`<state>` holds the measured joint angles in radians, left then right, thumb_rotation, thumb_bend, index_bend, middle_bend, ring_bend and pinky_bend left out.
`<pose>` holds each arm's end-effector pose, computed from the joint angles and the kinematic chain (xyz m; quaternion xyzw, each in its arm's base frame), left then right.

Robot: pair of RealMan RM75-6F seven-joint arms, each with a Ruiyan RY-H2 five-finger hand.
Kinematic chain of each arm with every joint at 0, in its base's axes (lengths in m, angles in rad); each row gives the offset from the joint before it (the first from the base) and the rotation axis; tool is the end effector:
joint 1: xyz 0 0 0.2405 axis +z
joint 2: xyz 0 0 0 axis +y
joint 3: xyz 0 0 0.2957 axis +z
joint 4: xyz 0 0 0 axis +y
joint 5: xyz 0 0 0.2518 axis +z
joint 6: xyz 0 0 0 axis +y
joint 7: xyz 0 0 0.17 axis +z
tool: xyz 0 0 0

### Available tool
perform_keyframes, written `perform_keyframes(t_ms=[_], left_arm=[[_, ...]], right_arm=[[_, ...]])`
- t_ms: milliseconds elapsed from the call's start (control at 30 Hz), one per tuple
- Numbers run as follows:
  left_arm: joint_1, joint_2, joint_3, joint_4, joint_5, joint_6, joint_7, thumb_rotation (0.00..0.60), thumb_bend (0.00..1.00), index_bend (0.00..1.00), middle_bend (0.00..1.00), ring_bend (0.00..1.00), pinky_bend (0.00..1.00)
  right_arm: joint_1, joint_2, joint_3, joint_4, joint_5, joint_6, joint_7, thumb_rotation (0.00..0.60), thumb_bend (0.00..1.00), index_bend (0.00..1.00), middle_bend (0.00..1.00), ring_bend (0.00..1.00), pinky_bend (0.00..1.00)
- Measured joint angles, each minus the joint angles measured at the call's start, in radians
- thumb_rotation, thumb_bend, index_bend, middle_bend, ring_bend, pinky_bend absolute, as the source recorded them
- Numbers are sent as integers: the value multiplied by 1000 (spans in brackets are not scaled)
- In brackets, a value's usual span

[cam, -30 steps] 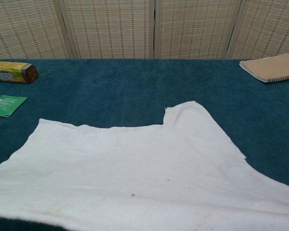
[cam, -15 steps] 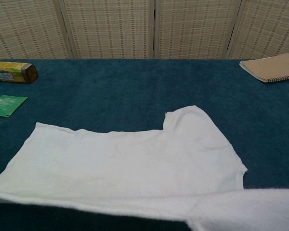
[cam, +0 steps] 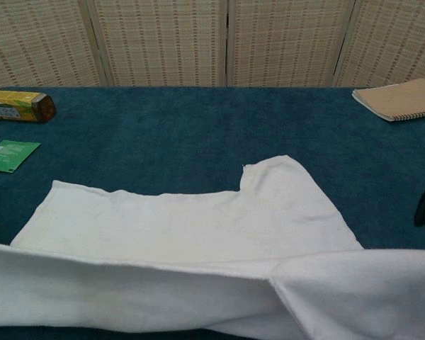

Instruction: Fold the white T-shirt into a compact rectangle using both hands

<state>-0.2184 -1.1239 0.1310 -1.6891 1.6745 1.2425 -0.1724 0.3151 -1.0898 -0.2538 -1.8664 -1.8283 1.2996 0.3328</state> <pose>-0.3234 0.1939 0.0562 -0.6913 -0.4948 -0.3662 0.3785 -0.2497 -0.1707 0.0499 0.6821 -0.5386 0.4372 0.2314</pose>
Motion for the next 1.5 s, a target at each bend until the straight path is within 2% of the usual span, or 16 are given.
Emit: perform_keyframes(t_ms=[500,833,1267,1500], left_arm=[[-126,-129,-124,111,-187,-173,97,600,599,736,327,184,17],[-181,-185,-170,165,-290,-239,184,600,599,734,328,179,17],[-225,-219,-204,217,-370,-281,220,600,598,730,327,179,17],[-244,-250,-213,253,-393,-286,247,600,599,727,327,179,17]], right_arm=[[-18,-141,127,77,182,-47,-96,600,499,816,536,320,245],[-18,-218,186,108,255,-63,-164,600,511,816,535,320,245],[-16,-257,229,125,300,-67,-193,600,511,816,533,320,245],[-9,-279,224,147,262,-67,-250,600,512,816,532,320,245]])
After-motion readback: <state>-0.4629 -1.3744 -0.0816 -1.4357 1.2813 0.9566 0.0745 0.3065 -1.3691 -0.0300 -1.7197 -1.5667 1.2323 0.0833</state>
